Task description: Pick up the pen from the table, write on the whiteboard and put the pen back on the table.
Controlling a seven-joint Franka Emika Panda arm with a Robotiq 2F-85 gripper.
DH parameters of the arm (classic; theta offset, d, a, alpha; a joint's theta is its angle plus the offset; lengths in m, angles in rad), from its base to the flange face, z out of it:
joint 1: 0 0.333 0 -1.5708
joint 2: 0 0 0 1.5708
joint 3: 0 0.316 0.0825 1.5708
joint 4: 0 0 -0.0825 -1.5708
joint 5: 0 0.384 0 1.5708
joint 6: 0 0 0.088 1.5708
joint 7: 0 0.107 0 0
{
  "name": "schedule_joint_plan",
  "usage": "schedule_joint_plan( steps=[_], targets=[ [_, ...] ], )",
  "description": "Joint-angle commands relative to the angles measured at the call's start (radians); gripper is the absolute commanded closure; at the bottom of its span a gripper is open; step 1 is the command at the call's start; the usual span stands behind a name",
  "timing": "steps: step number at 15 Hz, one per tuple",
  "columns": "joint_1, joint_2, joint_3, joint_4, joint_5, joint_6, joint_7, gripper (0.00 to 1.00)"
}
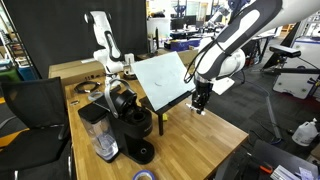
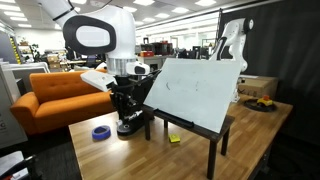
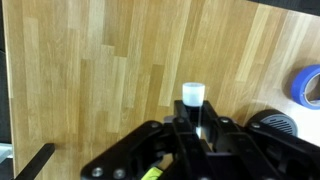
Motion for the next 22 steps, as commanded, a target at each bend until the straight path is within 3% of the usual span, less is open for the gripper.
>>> schedule_joint_plan(
  steps=[1, 3, 4, 11, 22],
  targets=[
    [-0.008, -0.001, 0.008, 0.001, -0.001, -0.002, 0.001, 0.81],
    [-0.008, -0.001, 0.008, 0.001, -0.001, -0.002, 0.001, 0.81],
    [-0.008, -0.001, 0.008, 0.001, -0.001, -0.002, 0.001, 0.95],
    [-0.007, -0.014, 0.011, 0.128, 0.068, -0.12, -0.007, 0.95],
    [-0.029, 0.091, -0.007, 0.487, 0.141, -0.48, 0.066, 0.95]
  ],
)
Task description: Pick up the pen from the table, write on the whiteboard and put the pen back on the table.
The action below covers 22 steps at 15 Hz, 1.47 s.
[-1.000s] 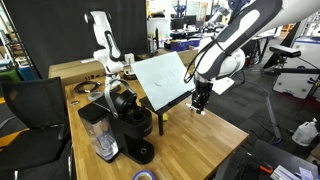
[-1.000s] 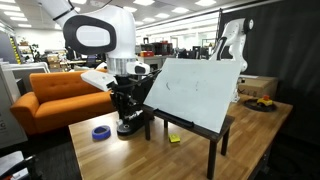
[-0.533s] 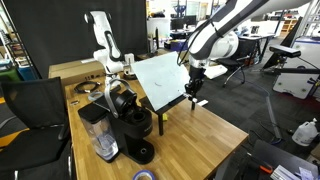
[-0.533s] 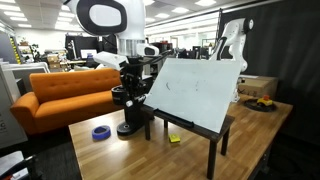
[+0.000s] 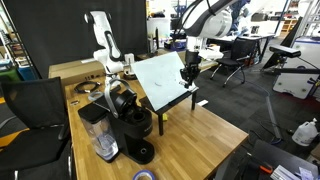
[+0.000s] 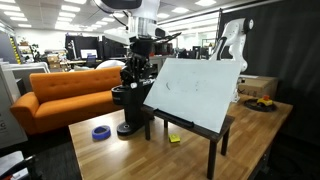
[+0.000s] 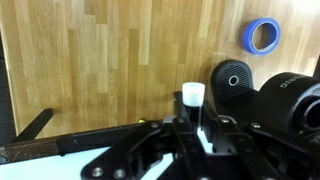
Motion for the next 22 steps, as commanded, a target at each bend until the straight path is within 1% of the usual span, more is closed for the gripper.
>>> schedule_joint_plan(
  steps=[1, 6, 10, 15, 22],
  targets=[
    [-0.023, 0.082, 0.004, 0.135, 0.032, -0.11, 0.034, 0.95],
    [-0.041, 0.202, 0.014, 0.289, 0.041, -0.17, 0.071, 0.95],
    [-0.05, 0.292, 0.025, 0.371, 0.038, -0.182, 0.085, 0.95],
    [-0.054, 0.364, 0.049, 0.412, 0.021, -0.169, 0.052, 0.95],
    [-0.048, 0.371, 0.075, 0.413, 0.003, -0.152, 0.025, 0.95]
  ],
)
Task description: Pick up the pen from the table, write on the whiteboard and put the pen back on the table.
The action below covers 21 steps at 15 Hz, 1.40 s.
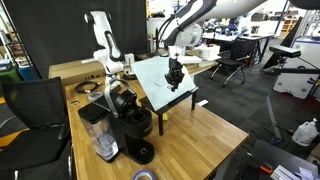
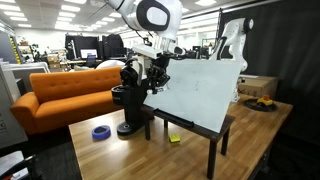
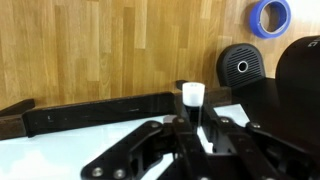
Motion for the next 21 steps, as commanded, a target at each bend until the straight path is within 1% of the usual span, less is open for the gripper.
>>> schedule_joint_plan(
  steps=[1, 14, 21],
  targets=[
    [-0.022, 0.005, 0.024, 0.022, -0.015, -0.02, -0.025, 0.95],
    [-0.043, 0.026, 0.022, 0.044, -0.034, -0.008, -0.083, 0.95],
    [-0.045, 0.065, 0.025, 0.098, -0.039, -0.012, -0.081, 0.95]
  ],
)
